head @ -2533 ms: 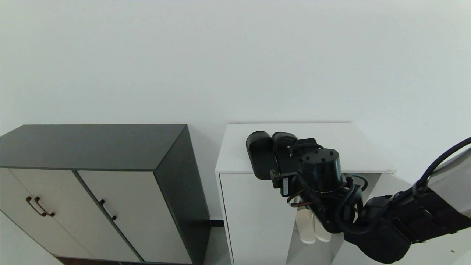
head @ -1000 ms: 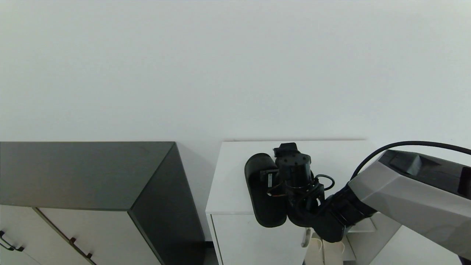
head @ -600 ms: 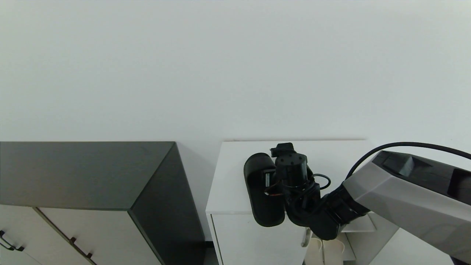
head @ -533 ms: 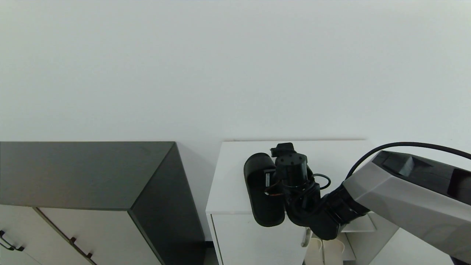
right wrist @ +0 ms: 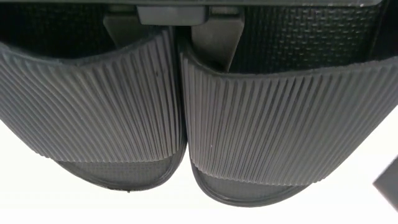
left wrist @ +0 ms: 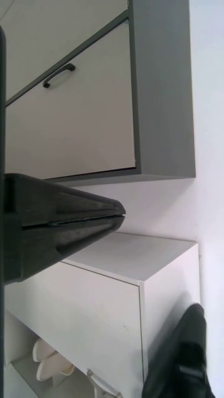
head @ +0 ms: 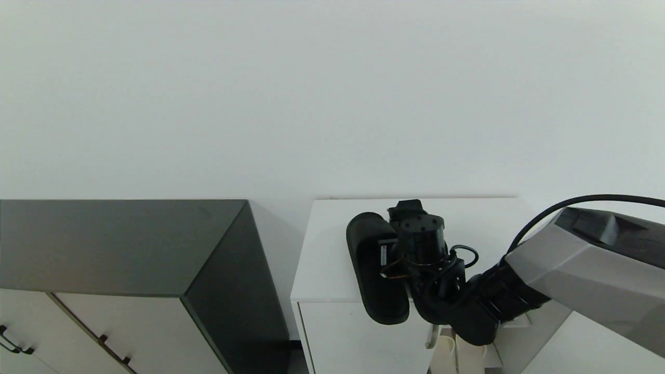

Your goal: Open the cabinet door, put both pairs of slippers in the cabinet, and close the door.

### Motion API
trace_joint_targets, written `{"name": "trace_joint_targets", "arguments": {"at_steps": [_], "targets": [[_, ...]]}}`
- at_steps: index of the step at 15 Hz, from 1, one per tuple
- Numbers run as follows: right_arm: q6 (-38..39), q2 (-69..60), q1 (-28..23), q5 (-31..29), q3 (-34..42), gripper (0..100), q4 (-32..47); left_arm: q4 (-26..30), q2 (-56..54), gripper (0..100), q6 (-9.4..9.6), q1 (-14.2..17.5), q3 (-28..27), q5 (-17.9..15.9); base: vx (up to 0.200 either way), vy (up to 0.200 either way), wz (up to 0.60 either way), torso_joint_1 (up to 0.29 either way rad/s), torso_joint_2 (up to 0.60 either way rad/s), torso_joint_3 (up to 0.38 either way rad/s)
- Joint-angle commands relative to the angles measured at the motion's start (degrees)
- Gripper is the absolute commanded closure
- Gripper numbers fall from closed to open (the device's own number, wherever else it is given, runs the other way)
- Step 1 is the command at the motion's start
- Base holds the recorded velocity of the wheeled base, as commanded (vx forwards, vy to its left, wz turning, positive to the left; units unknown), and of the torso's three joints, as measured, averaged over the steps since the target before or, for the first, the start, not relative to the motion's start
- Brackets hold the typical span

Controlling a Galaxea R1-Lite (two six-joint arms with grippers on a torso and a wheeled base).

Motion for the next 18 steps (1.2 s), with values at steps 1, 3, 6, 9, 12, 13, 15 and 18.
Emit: {"name": "trace_joint_targets", "arguments": {"at_steps": [1, 3, 6, 9, 12, 13, 15, 18], "targets": [[-0.1, -7.0, 1.6, 0.0, 4.9, 100, 0.0, 0.0, 0.0, 100, 0.02, 0.0, 0.0, 0.0, 0.0, 0.0, 0.0, 0.0, 0.0, 0.0], [-0.1, -14.1, 4.3, 0.1, 15.2, 100, -0.1, 0.0, 0.0, 100, 0.02, 0.0, 0.0, 0.0, 0.0, 0.0, 0.0, 0.0, 0.0, 0.0], [0.0, -17.5, 5.1, 0.1, 19.6, 100, -0.1, 0.0, 0.0, 100, 0.02, 0.0, 0.0, 0.0, 0.0, 0.0, 0.0, 0.0, 0.0, 0.0], [0.1, -16.7, 5.1, 0.1, 19.9, 100, -0.1, 0.0, 0.0, 100, -0.07, 0.0, 0.0, 0.0, 0.0, 0.0, 0.0, 0.0, 0.0, 0.0], [0.1, -16.6, 5.7, 0.1, 20.4, 100, -0.2, 0.0, 0.0, 100, -0.07, 0.0, 0.0, 0.0, 0.0, 0.0, 0.0, 0.0, 0.0, 0.0], [0.1, -16.6, 5.7, 0.1, 20.4, 100, -0.1, 0.0, 0.0, 100, -0.07, 0.0, 0.0, 0.0, 0.0, 0.0, 0.0, 0.0, 0.0, 0.0], [0.1, -16.5, 5.8, 0.1, 20.5, 100, -0.1, 0.0, 0.0, 100, -0.07, 0.0, 0.0, 0.1, 0.0, 0.0, 0.0, 0.0, 0.0, 0.0], [0.1, -15.8, 6.1, 0.1, 20.5, 100, -0.2, -0.1, 0.0, 100, -0.16, 0.0, 0.0, 0.1, -0.2, 0.0, 0.0, 0.002, 0.01, 0.004]]}}
